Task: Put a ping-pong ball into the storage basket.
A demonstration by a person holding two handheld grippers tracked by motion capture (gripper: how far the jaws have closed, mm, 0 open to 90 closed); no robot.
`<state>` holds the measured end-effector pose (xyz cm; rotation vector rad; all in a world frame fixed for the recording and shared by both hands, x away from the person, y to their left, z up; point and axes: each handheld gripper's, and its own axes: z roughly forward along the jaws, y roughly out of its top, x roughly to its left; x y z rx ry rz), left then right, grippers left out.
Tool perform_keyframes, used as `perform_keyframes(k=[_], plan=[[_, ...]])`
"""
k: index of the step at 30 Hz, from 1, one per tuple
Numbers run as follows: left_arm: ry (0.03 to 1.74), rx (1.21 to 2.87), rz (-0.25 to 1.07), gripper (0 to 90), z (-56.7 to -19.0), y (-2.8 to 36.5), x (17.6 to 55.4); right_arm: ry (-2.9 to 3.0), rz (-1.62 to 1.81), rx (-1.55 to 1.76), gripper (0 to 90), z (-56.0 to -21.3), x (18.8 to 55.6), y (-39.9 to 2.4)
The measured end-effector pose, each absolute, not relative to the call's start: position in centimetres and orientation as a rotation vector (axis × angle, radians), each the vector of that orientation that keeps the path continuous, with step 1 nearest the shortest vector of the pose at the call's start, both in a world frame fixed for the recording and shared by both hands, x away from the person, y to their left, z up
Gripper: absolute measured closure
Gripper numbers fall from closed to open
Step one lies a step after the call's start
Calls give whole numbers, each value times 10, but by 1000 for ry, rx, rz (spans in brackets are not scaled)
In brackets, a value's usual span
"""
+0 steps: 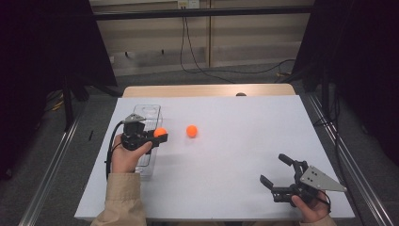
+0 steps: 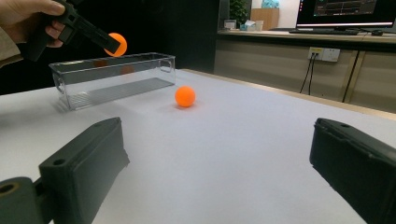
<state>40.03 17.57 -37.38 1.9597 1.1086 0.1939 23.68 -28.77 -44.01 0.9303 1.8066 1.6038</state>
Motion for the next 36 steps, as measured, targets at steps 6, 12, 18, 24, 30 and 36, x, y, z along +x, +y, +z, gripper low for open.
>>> perform_keyframes(k=[6, 12, 18, 24, 30, 36], plan=[[1112, 1958, 202, 509, -373, 179, 400, 1806, 1603, 929, 27, -440, 237, -288], [1118, 1952, 205, 509, -373, 182, 400, 1807, 1602, 930, 27, -440, 237, -288], [1121, 1953, 214, 508, -372, 184, 400, 1807, 1603, 931, 27, -440, 237, -288], [1132, 1946, 221, 508, -373, 186, 400, 1810, 1602, 931, 27, -440, 237, -288], [1135, 1944, 233, 508, -373, 189, 400, 1807, 1602, 930, 27, -440, 237, -288], [1139, 1941, 236, 508, -374, 189, 401, 1807, 1602, 929, 27, -440, 237, -288]])
